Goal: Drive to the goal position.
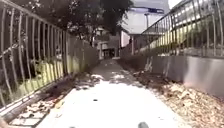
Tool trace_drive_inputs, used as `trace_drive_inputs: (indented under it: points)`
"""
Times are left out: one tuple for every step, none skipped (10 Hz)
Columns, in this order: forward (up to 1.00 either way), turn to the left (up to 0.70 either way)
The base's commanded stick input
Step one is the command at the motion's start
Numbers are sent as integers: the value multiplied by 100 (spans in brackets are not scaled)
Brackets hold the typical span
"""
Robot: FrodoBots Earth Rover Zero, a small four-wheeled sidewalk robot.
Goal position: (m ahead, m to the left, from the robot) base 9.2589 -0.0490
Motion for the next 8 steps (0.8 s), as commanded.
trace_drive_inputs:
  points:
    - [70, -24]
    - [70, -35]
    - [70, -35]
    - [70, 1]
    - [70, 3]
    - [70, 2]
    - [70, 0]
    - [70, 0]
